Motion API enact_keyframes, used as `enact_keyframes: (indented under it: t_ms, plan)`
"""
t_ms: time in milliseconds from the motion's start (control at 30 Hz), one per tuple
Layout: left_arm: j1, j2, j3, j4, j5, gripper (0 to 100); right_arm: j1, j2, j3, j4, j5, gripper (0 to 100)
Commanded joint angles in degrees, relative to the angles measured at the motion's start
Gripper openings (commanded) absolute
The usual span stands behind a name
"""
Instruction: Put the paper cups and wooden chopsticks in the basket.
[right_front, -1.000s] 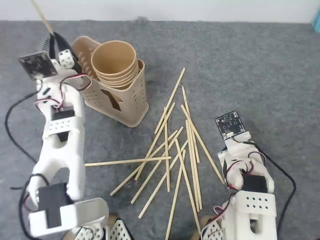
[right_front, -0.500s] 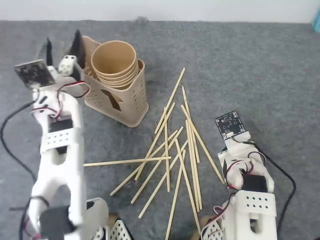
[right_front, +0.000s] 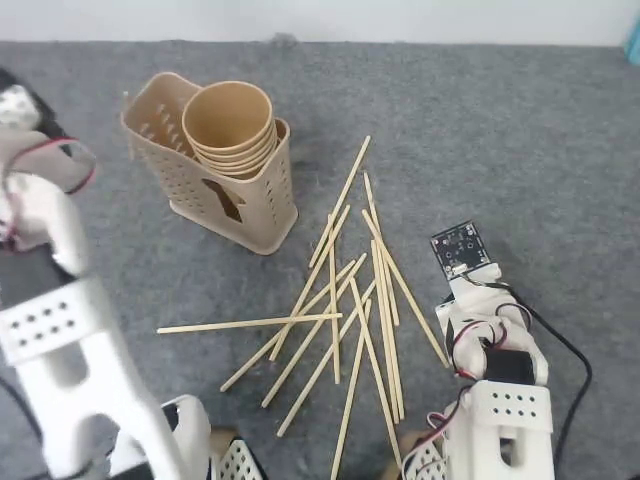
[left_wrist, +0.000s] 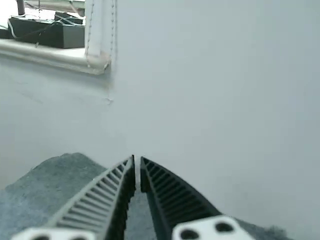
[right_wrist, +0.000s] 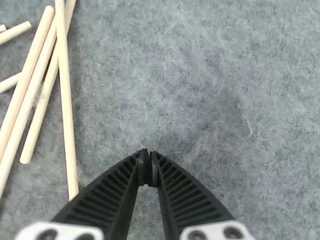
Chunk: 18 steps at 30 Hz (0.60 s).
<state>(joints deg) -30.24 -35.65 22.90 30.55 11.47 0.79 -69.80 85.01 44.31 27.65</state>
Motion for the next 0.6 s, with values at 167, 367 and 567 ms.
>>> enact_keyframes:
  t_ms: [167,367,567]
  plan:
    - [-5.3,25.7,-19.9,15.4,-0.6,1,-0.4,0.0,-0.1,-0.7,0.9,0.8]
    - [-6.9,43.5,-31.9,20.1,5.5,1,-0.4,0.1,-0.1,-0.7,0.9,0.8]
    - [-9.2,50.9,-36.6,21.5,6.3,2,-0.5,0.3,-0.1,-0.9,0.9,0.8]
